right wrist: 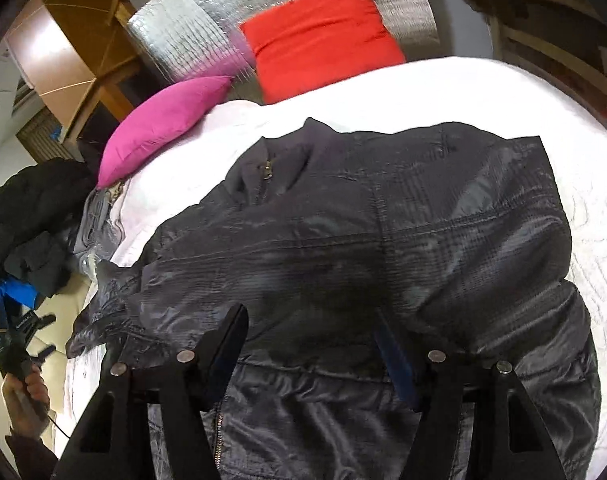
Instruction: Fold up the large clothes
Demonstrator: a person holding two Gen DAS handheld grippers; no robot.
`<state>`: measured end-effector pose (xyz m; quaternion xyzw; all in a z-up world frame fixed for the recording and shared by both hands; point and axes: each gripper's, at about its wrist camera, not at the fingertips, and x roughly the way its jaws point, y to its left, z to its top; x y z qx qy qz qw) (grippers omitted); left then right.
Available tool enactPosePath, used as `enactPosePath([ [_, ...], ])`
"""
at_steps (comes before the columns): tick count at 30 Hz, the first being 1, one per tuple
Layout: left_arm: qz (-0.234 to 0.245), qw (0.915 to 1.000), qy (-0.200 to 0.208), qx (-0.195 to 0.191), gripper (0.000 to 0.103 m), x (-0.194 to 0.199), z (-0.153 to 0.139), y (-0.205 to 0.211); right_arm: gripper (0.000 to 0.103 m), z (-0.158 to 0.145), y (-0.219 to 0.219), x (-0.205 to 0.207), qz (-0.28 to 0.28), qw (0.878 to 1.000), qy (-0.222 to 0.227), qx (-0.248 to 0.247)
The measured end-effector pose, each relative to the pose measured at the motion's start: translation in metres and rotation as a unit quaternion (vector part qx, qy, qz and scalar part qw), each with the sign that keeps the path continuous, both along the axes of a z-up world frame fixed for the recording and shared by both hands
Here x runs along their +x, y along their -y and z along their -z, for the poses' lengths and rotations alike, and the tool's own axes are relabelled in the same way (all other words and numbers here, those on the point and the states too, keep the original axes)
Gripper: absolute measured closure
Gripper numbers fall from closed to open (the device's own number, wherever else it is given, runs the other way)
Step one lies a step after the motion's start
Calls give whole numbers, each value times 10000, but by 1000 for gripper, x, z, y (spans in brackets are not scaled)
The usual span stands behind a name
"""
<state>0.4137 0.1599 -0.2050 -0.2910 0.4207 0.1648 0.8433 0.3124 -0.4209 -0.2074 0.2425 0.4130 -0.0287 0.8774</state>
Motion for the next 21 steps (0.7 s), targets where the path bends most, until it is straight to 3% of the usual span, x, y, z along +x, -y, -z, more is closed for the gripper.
enactPosePath([
  [3,-450,9966,33,-696,23,0,26,-41,34,-3,-1,-2,-34,10000,-10,-35],
  [8,-644,9836,117,-1679,25,10,68,-69,34,-4,-2,0,-42,10000,20,-72],
  [11,-768,9732,268,-2153,38,23,89,-77,34,-5,-2,-1,-25,9999,45,-138],
  [13,-802,9715,359,-2200,44,29,95,-81,34,-6,0,-1,-7,9999,57,-142],
  [14,-873,9712,341,-2192,56,32,101,-85,34,-6,1,0,-2,9999,51,-144],
  [15,-911,9705,335,-2205,76,32,101,-87,34,-5,2,0,17,9999,41,-148],
  [16,-916,9704,334,-2211,83,34,103,-89,34,-5,4,0,38,9999,41,-150],
  [19,-825,9778,411,-1880,93,40,90,-84,34,-6,8,-2,78,9997,53,-205],
  [21,-603,9871,693,-1309,96,40,58,-67,34,-8,13,-4,157,9996,88,-202],
])
